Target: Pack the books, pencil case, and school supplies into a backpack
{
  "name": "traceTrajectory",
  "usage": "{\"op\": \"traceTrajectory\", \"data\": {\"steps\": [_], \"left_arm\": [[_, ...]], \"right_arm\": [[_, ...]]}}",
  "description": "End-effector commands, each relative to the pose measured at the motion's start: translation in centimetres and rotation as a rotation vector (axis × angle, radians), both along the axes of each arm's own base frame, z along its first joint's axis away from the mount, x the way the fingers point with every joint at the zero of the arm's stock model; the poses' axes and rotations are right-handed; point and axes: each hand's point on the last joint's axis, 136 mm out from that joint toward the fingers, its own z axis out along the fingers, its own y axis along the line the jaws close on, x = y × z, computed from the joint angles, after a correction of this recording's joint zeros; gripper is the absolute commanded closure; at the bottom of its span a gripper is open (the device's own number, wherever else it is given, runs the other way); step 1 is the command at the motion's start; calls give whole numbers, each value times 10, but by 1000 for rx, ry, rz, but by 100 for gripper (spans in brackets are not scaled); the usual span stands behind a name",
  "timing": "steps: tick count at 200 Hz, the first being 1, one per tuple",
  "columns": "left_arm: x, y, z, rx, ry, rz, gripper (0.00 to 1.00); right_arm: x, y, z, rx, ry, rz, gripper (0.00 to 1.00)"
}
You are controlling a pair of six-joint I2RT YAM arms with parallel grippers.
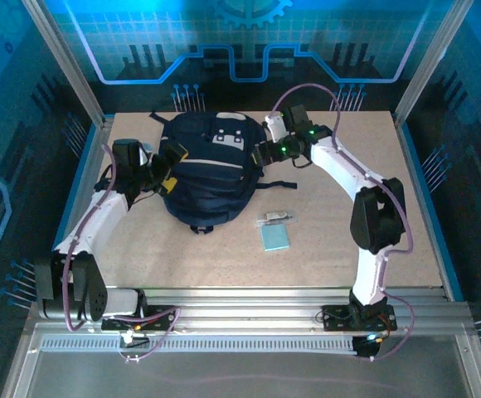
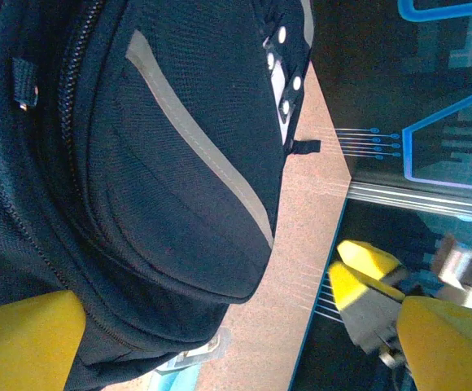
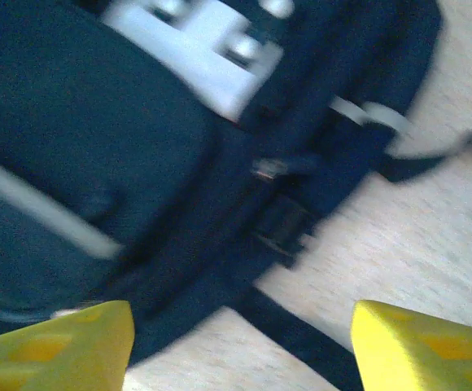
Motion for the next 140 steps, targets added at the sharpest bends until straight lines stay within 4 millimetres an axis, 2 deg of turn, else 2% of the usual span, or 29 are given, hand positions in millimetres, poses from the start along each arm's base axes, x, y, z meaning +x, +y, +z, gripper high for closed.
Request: {"op": "traceTrajectory", "data": {"steps": [1,33,61,82,108,140], "left_arm": [[-2,-4,3,56,-66,-23,1],[1,-16,-20,67,-81,-59,1],[8,-14,-55,88,-24,-57,2],[12,-11,-73,100,0,-47,4],[13,-11,-79,96,12,-48,5],[12,-13,-85,80,22,-45,5]], "right_arm": [[-13,35,7,244,76,46,26],[-17,63,-8,325,131,56,23],[-16,81,-21,421,197,66,21],[-17,91,-36,427,233,65,20],[-19,95,-55,421,271,45,20],[-39,109,-58,445,326,80,20]]}}
